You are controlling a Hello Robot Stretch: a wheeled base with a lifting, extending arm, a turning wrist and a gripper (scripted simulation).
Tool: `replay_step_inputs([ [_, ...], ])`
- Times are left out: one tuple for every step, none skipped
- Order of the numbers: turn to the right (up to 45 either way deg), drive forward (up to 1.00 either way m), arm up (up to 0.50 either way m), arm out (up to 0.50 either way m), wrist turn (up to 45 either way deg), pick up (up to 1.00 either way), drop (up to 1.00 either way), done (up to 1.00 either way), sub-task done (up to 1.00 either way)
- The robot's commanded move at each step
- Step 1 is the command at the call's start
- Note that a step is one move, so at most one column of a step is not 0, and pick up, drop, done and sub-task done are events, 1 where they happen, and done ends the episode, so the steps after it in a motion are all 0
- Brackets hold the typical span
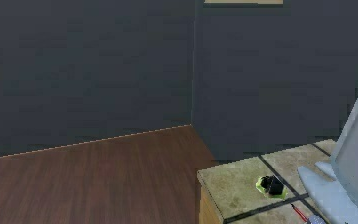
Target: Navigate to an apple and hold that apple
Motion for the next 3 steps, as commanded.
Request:
replay_step_inputs([
  [0.0, 0.00, 0.00, 0.00, 45.0, 0.00, 0.00, 0.00, 0.00],
  [0.0, 0.00, 0.00, 0.00, 45.0, 0.00, 0.00, 0.00, 0.00],
  [0.0, 0.00, 0.00, 0.00, 33.0, 0.00, 0.00, 0.00, 0.00],
])
